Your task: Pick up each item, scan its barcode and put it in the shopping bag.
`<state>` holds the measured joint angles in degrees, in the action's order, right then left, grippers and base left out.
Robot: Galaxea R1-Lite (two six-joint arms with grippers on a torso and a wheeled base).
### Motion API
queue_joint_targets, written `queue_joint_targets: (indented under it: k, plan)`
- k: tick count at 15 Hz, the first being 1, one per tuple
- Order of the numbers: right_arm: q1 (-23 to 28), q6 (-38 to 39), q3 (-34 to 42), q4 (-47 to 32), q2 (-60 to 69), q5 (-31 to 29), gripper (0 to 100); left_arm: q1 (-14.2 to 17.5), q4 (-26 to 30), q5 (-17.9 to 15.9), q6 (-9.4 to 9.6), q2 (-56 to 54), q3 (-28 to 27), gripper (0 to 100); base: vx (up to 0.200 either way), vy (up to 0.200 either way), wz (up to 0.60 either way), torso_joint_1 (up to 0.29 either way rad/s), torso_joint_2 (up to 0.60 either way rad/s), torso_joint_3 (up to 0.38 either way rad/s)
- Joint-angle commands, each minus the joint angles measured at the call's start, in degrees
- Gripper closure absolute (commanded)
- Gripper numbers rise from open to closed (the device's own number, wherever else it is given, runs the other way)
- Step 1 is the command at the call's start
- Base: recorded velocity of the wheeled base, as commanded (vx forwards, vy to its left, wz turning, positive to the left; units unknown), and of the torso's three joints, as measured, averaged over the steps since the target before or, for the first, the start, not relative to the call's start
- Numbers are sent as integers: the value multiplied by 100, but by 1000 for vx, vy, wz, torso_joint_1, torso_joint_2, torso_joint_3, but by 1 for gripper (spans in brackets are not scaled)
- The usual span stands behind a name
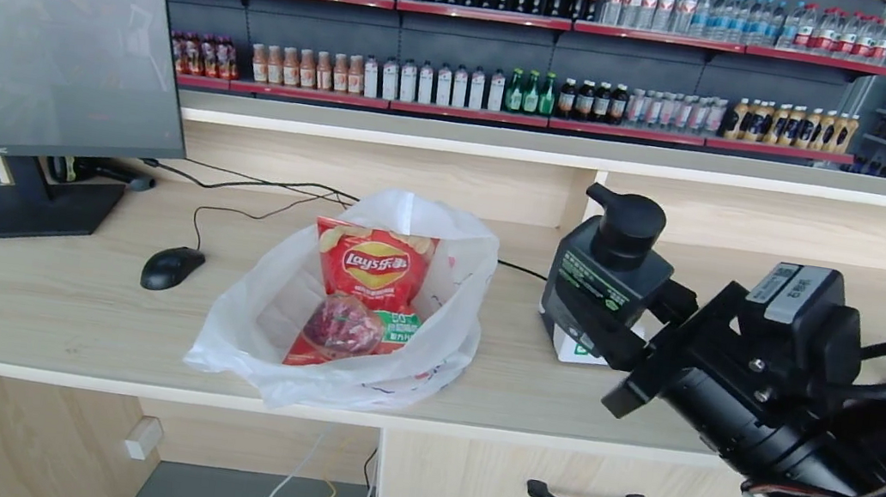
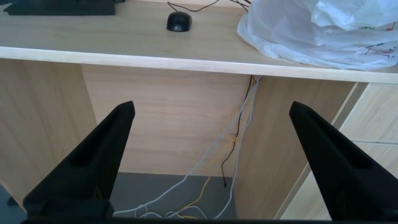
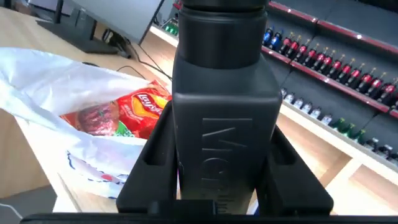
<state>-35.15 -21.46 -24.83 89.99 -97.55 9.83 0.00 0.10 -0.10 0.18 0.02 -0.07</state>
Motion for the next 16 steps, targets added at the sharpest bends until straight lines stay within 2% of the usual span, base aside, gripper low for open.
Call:
queue_joint_targets:
  k: [1,3,5,12,16]
  plan:
    - [-54,748,567,1,395,-77,100,0,-1,1,-1,-2,7,0,0,0,0,0,0,0]
    - [34,1275,787,1,377,-95,100,0,-1,1,-1,-2,-1,0,0,0,0,0,0,0]
    - [368,1926,892,1,324,-192,100,0,-1,10,-18,-2,-1,0,0,100,0,1,1,1]
    - [605,1961,752,1,245,-209,100,9,-1,10,-18,-2,-1,0,0,200,0,5,2,1]
    - [676,1952,743,1,377,-209,100,9,-1,10,-89,-2,-1,0,0,200,0,2,4,4]
